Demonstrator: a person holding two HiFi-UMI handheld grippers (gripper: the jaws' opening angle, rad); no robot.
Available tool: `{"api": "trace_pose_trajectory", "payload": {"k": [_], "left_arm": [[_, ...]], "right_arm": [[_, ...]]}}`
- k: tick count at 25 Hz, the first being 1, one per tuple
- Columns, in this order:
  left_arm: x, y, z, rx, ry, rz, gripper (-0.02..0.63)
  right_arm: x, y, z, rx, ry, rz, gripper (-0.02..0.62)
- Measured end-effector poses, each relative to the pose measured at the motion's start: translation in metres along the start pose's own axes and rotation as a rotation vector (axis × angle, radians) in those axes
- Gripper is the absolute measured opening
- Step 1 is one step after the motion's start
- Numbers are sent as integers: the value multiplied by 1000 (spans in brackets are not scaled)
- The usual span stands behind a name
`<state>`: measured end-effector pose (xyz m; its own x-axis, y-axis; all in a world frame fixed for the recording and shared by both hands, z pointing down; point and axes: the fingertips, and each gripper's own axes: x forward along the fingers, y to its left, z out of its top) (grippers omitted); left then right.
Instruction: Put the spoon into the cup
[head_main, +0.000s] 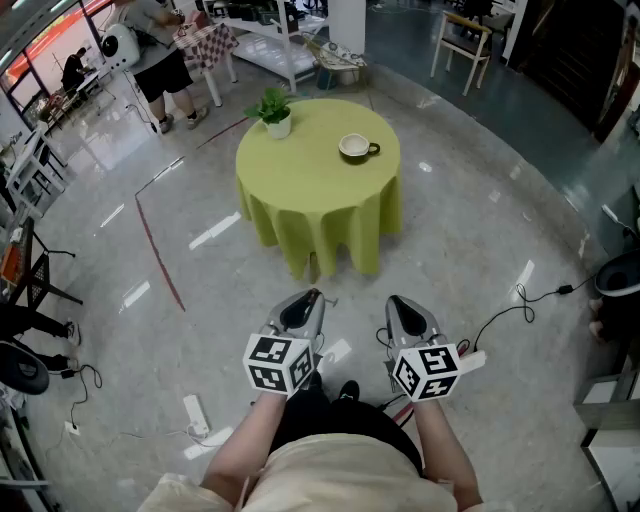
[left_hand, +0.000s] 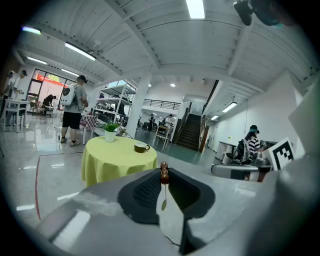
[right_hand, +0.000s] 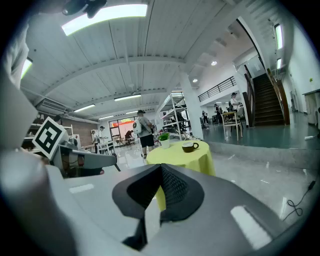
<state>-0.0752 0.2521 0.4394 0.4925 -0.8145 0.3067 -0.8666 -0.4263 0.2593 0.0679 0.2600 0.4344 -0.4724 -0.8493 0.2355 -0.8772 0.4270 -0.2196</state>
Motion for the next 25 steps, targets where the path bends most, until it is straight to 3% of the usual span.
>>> {"api": "trace_pose_trajectory", "payload": {"k": [15,25], "left_arm": [[6,3,7,-10,-27,38,48],[37,18,16,-20,-15,44,48]], "right_arm": [[-5,-13,1,21,-13,-9,2],[20,-33,5,29,-6,-23,2]]}}
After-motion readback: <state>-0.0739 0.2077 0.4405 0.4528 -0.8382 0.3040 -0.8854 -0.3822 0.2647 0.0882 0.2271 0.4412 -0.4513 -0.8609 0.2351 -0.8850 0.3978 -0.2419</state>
